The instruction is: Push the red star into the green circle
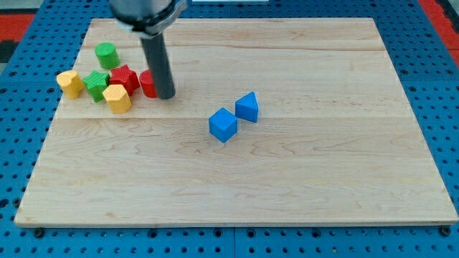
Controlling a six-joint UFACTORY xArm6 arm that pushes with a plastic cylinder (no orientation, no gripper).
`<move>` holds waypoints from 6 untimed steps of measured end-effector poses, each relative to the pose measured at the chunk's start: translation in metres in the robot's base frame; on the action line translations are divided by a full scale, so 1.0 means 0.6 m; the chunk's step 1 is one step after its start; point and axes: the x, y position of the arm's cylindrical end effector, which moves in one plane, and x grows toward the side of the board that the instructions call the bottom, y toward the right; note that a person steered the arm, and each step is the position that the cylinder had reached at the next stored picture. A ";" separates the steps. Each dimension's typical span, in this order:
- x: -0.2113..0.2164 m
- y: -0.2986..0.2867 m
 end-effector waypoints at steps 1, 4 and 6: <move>-0.007 -0.082; -0.169 -0.104; -0.174 -0.147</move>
